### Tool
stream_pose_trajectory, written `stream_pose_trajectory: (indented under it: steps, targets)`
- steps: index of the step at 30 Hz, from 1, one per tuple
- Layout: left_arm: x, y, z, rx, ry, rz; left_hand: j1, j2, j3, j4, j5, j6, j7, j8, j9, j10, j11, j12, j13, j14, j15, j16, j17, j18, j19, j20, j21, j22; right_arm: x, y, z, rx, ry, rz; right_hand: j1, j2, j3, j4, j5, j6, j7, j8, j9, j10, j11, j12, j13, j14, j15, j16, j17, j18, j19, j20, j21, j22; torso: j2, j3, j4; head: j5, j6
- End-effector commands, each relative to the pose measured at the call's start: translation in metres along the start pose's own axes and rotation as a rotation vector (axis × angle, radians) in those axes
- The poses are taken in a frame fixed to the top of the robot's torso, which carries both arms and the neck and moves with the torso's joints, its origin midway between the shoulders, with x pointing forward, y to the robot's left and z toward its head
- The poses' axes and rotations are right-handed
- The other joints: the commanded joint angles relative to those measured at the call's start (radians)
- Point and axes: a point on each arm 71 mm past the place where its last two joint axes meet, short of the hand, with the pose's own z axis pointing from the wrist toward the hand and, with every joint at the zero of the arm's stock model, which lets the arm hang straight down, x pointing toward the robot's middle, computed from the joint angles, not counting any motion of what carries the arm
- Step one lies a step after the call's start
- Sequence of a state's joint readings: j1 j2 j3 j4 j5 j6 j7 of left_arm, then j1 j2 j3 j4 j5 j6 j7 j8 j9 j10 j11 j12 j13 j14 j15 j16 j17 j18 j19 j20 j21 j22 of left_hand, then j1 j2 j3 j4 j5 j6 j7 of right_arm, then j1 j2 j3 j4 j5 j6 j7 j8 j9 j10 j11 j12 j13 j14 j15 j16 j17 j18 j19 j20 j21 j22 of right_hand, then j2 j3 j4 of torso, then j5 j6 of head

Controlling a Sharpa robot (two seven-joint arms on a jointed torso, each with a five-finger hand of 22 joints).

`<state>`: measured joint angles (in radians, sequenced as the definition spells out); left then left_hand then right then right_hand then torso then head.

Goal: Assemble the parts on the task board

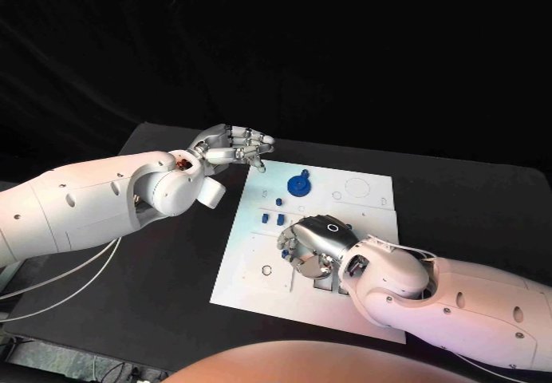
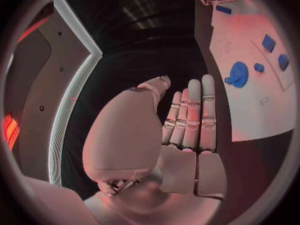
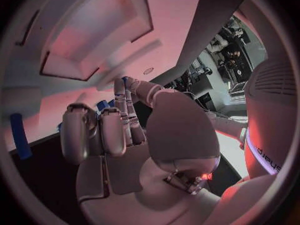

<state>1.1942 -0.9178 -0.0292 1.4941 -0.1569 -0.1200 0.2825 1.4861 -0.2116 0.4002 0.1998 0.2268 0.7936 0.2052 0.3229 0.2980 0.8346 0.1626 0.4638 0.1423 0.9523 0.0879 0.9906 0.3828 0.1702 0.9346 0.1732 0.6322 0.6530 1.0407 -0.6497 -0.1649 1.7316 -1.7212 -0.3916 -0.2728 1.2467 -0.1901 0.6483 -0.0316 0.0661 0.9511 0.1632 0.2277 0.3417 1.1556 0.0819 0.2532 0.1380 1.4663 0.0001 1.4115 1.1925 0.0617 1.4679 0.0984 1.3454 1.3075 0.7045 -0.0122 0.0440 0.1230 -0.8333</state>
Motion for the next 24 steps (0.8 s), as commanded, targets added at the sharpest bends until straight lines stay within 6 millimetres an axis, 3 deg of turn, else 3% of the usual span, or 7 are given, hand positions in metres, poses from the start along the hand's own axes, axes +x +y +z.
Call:
stream_pose_trajectory:
  steps: [1,13,21,24]
  targets:
    - [0.002,-0.001,0.000,0.006,0.014,-0.003,-0.001,0.007,-0.003,-0.002,0.003,-0.005,0.023,0.007,0.002,-0.007,0.002,0.006,0.001,-0.004,0.001,0.003,0.001,0.009,-0.001,0.003,-0.007,0.001,0.002,-0.002,-0.001,-0.002,0.002,0.007,-0.008,-0.004,-0.009,-0.001,0.004,-0.012,0.001,-0.009,-0.003,0.000,0.005,-0.005,-0.003,0.033,0.005,0.004,-0.002,-0.011,0.006,0.006,-0.007,0.174,0.000,-0.0002,-0.0001,-0.001,0.001]
    - [0.001,-0.001,-0.001,0.004,0.013,-0.003,-0.001,0.007,-0.003,-0.002,0.004,-0.005,0.024,0.008,0.002,-0.008,0.002,0.007,0.001,-0.004,0.001,0.004,0.001,0.010,-0.001,0.003,-0.007,0.001,-0.008,-0.013,-0.016,0.014,-0.055,0.054,-0.026,-0.026,-0.032,0.012,0.007,-0.044,-0.005,-0.038,-0.012,-0.002,0.003,-0.009,-0.002,0.030,0.004,-0.001,-0.015,-0.008,0.001,0.008,-0.022,0.168,-0.001,-0.0005,0.0000,-0.005,0.008]
    - [0.000,-0.001,-0.002,0.004,0.012,-0.002,-0.001,0.008,-0.003,-0.002,0.004,-0.006,0.024,0.009,0.002,-0.010,0.002,0.008,0.001,-0.005,0.001,0.004,0.001,0.010,-0.002,0.003,-0.007,0.001,-0.039,-0.030,-0.033,0.058,-0.119,0.077,-0.022,-0.020,-0.034,0.016,0.011,-0.033,-0.004,-0.035,-0.010,-0.001,0.002,-0.010,-0.001,0.029,0.003,-0.002,-0.019,-0.007,0.000,0.007,-0.027,0.167,-0.001,-0.0009,-0.0014,-0.027,0.018]
    - [-0.001,-0.001,-0.002,0.004,0.012,-0.002,-0.001,0.008,-0.003,-0.002,0.004,-0.006,0.024,0.009,0.002,-0.010,0.002,0.008,0.001,-0.005,0.001,0.004,0.001,0.010,-0.002,0.003,-0.007,0.001,-0.058,-0.047,-0.043,0.117,-0.101,0.082,-0.027,-0.031,-0.045,0.022,0.010,-0.032,0.006,-0.039,-0.010,-0.051,0.016,-0.039,-0.013,0.026,0.013,-0.008,-0.030,-0.001,-0.013,0.012,-0.061,0.154,-0.002,-0.0016,-0.0019,-0.036,0.022]
